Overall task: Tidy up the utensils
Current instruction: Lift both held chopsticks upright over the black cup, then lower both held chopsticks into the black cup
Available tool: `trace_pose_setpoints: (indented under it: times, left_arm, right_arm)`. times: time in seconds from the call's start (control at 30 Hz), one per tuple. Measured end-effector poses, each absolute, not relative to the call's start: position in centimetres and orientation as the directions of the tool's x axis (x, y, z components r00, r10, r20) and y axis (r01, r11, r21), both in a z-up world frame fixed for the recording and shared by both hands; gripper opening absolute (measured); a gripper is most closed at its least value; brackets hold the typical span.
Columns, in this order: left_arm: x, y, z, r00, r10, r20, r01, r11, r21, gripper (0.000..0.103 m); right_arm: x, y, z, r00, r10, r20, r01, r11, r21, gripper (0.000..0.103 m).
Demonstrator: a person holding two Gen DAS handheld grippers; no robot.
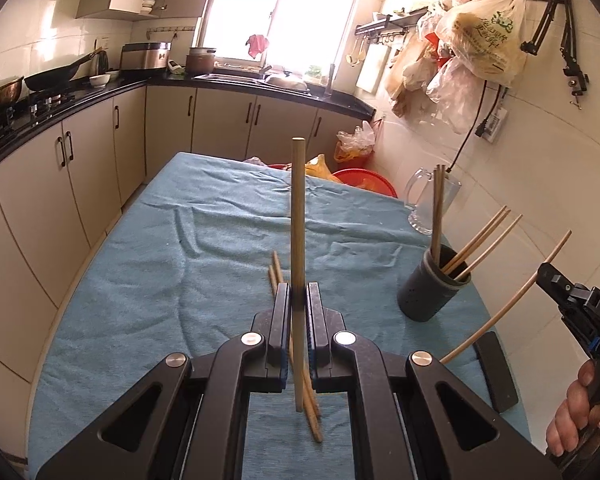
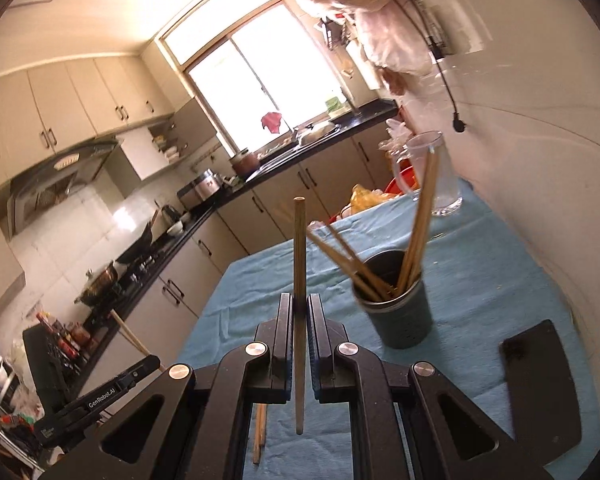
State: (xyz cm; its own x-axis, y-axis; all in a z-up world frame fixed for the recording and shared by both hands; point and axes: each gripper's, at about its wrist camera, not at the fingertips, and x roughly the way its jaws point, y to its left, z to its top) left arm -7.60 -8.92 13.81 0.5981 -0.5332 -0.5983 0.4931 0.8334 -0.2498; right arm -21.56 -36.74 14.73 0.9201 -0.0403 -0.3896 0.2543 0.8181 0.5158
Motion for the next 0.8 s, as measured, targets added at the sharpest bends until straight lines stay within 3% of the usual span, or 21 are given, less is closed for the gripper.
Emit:
trace_pose_setpoints:
  times: [0.8]
  left_arm:
    - [-9.4,-17.8,19.4,0.528,-0.632,-0.568,0.638,0.736,-0.226,0.007]
  right_arm:
    - [-28.3,-42.9,16.8,0.937,-0.169,-0.305,0.326,0.737,0.592,0.007]
